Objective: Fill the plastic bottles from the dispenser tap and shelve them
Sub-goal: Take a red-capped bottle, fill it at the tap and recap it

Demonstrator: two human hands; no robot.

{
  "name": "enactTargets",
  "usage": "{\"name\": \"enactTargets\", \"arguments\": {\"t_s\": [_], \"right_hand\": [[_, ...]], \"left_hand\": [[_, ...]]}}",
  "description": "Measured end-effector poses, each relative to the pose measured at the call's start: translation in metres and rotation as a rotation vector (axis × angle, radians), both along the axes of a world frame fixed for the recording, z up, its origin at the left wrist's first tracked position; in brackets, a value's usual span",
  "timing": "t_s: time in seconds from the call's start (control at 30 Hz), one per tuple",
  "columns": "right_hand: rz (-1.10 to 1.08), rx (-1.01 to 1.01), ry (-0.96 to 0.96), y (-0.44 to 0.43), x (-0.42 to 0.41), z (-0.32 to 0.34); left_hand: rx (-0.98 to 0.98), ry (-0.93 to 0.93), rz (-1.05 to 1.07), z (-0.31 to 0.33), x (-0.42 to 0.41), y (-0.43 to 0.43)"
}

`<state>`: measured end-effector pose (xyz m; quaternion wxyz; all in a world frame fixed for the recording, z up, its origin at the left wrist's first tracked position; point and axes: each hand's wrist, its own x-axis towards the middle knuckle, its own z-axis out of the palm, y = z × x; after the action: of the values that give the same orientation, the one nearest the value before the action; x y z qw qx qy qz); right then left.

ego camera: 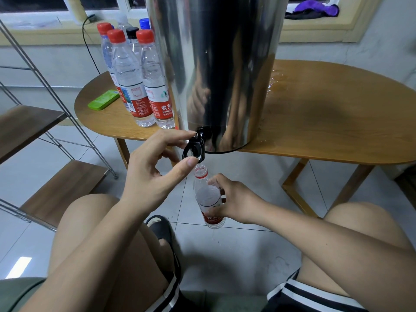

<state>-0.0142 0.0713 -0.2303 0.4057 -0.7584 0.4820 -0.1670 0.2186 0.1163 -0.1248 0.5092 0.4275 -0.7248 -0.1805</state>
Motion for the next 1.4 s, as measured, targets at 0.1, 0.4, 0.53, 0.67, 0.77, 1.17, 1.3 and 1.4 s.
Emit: {"name": "enactTargets", "arguments": {"t_s": [0.1,0.4,0.53,0.67,0.77,1.17,1.3,1.4], "right_hand": [[0.004,-0.005,0.004,0.0015,0.0007,0.001],[-0.002,-0.023,0.021,0.0031,0.0029,-0.0003],[-0.002,-0.022,0.031,0.0025,0.0033,-0.002],[0.0,-0.025,0.029,0.0031,0.0025,-0.0022],[0.005,-0.021,0.029,0.0028,0.0021,-0.0017],[0.019,-0.028,0.036,0.0029,0.0019,-0.0011],[0.012,-0.023,0.031,0.0035,0.0022,-0.0012],[0.015,-0.025,0.031,0.0036,0.0022,-0.0005]], "left_hand": [[-0.004,-0.006,0.001,0.0002,0.0001,0.0003],[-0.003,-0.01,0.003,0.0005,0.0007,0.0003],[-0.001,-0.006,-0.002,0.0006,0.0005,0.0005],[0.0,-0.009,0.004,0.0012,0.0004,0.0],[0.002,-0.008,0.005,0.0011,-0.0002,0.0003],[0.006,-0.009,0.007,0.0022,-0.0007,0.0018],[0.004,-0.005,0.008,0.0024,-0.0018,0.0023],[0.005,-0.004,0.01,0.0023,-0.0017,0.0022]]}}
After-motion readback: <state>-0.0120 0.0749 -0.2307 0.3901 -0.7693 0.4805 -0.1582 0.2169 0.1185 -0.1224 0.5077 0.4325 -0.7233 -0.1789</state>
